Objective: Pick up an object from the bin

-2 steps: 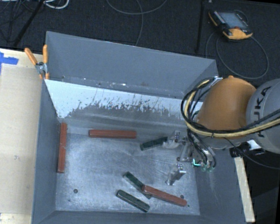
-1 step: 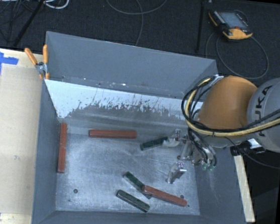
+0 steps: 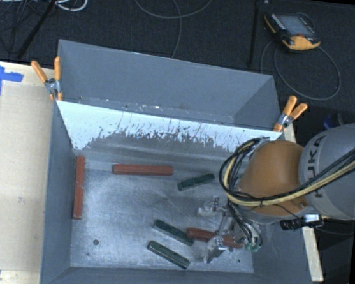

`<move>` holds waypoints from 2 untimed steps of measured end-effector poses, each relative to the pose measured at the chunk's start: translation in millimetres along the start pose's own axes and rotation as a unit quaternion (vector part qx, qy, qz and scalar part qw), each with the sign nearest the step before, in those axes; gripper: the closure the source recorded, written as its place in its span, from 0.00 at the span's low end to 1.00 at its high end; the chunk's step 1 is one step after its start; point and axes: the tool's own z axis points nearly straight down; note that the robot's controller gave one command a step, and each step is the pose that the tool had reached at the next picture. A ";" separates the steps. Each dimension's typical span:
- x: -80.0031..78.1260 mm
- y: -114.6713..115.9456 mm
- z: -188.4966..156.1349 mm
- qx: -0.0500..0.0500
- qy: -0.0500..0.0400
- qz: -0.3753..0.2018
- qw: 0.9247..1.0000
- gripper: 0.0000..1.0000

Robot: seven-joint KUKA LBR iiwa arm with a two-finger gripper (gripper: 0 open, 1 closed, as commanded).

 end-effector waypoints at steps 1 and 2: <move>11.3 0.2 24.0 0.000 -0.009 0.007 1.000 0.00; 7.2 -9.1 -8.6 -0.001 0.000 0.090 0.996 0.00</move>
Offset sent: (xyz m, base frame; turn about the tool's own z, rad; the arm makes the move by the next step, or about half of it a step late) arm -0.0054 -0.0108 0.0122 0.1808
